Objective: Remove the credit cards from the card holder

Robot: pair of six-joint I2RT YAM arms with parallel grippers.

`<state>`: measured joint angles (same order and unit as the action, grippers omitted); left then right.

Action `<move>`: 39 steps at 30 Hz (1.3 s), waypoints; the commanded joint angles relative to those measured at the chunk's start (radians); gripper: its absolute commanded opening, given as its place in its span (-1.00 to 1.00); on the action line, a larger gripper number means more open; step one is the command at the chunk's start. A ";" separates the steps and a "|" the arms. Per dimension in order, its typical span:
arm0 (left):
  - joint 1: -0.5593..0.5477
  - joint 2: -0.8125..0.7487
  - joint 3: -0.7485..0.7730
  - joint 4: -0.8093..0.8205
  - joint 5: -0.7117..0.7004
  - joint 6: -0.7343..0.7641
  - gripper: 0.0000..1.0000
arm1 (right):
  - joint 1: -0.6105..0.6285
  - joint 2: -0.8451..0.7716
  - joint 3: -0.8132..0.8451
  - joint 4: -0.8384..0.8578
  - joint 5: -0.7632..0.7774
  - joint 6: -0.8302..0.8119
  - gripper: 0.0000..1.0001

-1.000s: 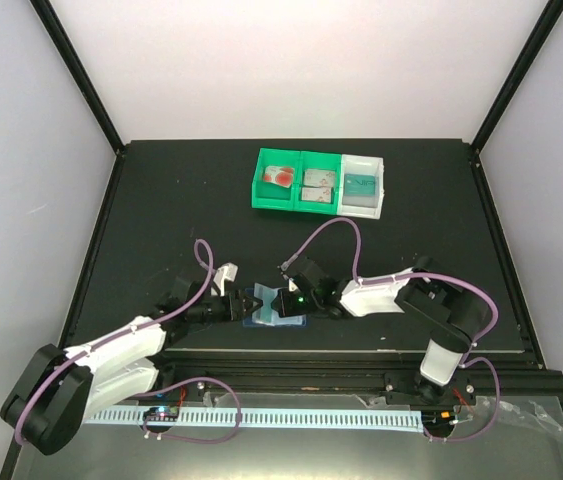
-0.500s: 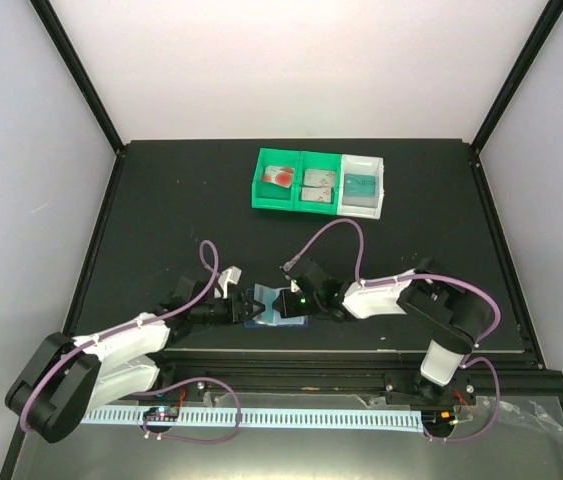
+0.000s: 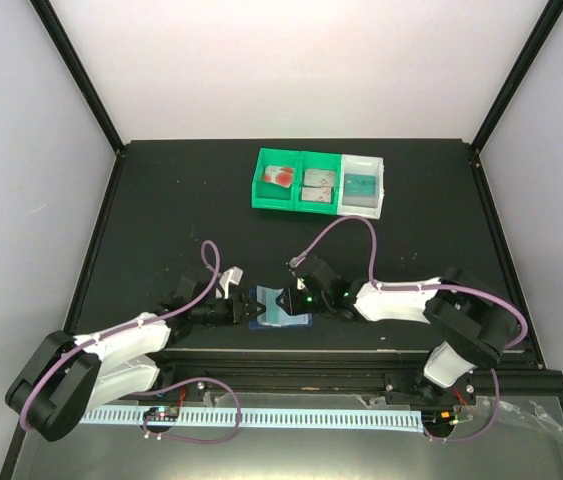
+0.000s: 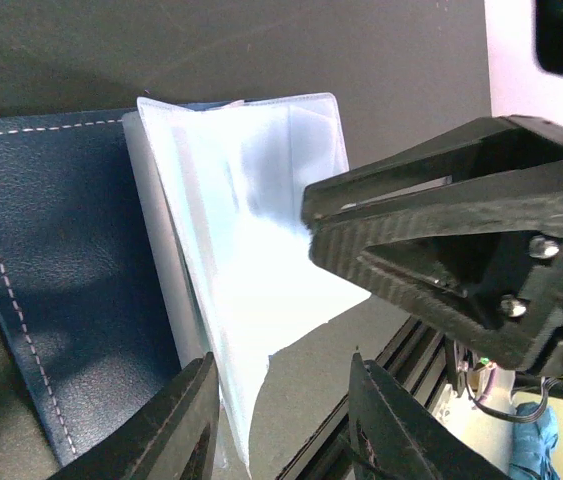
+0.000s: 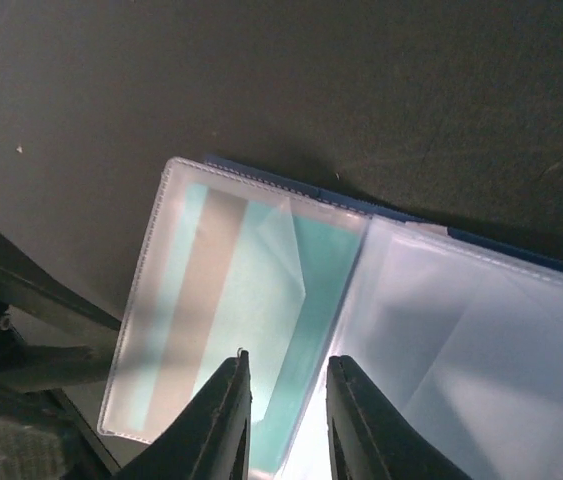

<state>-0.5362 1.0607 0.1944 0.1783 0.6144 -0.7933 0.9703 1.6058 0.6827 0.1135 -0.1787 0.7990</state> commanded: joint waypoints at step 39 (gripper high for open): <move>-0.207 0.163 0.156 0.142 -0.019 -0.070 -0.13 | -0.016 -0.148 -0.104 -0.113 0.170 -0.051 -0.60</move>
<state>-0.7158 1.1946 0.2943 0.2554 0.6022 -0.8558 0.9577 1.4925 0.5995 -0.0074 -0.0349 0.7429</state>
